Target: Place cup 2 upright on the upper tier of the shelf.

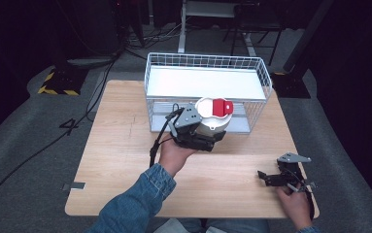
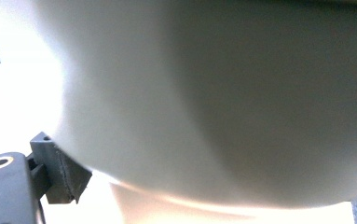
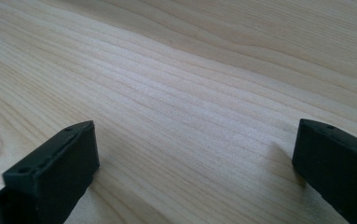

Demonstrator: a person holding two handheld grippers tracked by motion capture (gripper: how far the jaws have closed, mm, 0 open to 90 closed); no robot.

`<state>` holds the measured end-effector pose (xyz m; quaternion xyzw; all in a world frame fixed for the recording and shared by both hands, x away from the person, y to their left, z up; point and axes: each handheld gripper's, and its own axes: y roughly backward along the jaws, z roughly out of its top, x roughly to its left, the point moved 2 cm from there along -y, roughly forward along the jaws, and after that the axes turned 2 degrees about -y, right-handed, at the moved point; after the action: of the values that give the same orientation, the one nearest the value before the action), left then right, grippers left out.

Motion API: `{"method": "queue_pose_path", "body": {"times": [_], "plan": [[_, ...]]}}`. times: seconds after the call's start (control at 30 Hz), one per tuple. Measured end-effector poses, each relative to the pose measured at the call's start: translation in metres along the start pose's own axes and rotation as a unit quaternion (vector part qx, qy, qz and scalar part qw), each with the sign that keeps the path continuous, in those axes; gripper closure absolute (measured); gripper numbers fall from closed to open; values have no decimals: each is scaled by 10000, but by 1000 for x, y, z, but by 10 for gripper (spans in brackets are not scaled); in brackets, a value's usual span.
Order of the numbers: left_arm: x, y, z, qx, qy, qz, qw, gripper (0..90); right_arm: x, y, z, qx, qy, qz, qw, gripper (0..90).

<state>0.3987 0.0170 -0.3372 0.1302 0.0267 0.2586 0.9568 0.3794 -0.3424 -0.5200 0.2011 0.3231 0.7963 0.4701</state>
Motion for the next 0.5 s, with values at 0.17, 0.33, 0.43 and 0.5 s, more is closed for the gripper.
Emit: {"method": "queue_pose_path", "body": {"times": [0.17, 0.33, 0.43, 0.5], "plan": [[4, -3, 6, -11, -2, 7, 10000, 112, 0, 0, 0, 1, 0, -2, 10000, 5], [10, -6, 15, -17, -51, 18, 10000, 112, 0, 0, 0, 0, -2, -3, 10000, 5], [17, -9, 23, -29, -39, 93, 9999, 112, 0, 0, 0, 0, -1, -2, 10000, 5], [22, -10, 27, -43, -33, 134, 9999, 112, 0, 0, 0, 0, 1, -3, 10000, 5]]}}
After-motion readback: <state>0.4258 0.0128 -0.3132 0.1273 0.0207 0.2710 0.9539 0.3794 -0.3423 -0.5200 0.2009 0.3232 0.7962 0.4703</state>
